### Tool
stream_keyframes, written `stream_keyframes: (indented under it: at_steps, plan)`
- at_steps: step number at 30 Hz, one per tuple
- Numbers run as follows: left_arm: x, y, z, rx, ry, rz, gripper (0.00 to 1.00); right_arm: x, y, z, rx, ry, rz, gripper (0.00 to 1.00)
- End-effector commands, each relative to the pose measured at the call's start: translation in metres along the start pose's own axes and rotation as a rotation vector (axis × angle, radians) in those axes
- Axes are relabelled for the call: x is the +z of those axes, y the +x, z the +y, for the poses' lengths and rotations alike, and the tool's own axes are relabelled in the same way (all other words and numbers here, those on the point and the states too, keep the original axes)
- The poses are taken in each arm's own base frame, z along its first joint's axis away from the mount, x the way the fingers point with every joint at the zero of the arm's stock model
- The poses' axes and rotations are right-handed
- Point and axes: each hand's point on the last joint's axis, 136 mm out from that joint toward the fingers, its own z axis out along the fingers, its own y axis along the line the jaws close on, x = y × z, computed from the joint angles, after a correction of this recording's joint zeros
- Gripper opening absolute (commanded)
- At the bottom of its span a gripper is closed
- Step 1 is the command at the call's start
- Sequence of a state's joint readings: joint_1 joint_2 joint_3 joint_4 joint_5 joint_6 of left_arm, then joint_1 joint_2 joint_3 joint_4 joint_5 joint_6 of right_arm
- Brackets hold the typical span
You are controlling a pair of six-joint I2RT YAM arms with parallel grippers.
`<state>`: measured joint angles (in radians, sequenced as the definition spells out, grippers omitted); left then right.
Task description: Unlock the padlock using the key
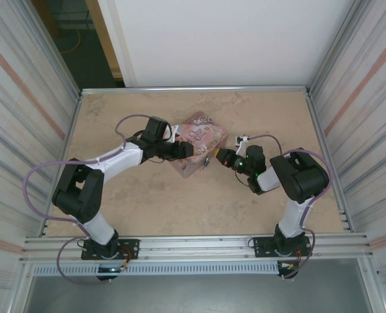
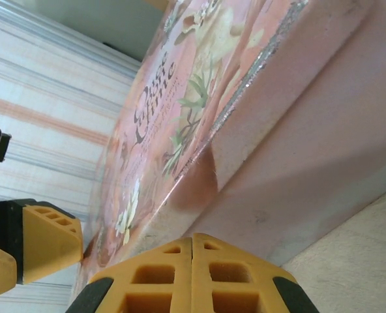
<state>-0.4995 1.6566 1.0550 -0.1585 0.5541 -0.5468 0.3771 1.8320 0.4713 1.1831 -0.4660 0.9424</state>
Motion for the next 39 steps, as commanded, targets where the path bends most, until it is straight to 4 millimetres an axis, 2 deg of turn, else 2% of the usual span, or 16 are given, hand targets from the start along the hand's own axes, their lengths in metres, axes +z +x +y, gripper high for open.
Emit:
stream_keyframes:
  at_steps: [1, 4, 9, 18, 27, 39]
  plan:
    - [0.004, 0.048, 0.040, -0.121, -0.136, 0.143, 0.53, -0.004, -0.005, -0.002, -0.019, 0.016, -0.024, 0.08]
    - [0.002, 0.048, 0.044, -0.127, -0.148, 0.140, 0.52, -0.011, -0.002, -0.003, -0.077, 0.028, -0.027, 0.29]
    - [-0.001, 0.045, 0.049, -0.142, -0.156, 0.128, 0.52, -0.013, 0.010, 0.005, -0.173, -0.011, 0.033, 0.50]
    - [-0.007, 0.034, 0.054, -0.152, -0.153, 0.104, 0.52, -0.001, 0.027, 0.017, -0.267, -0.106, 0.122, 0.73]
    - [-0.007, 0.031, 0.052, -0.149, -0.148, 0.102, 0.52, 0.017, 0.041, 0.024, -0.304, -0.161, 0.190, 0.72]
    - [-0.006, 0.029, 0.050, -0.149, -0.143, 0.101, 0.52, 0.021, 0.054, 0.029, -0.320, -0.202, 0.273, 0.65]
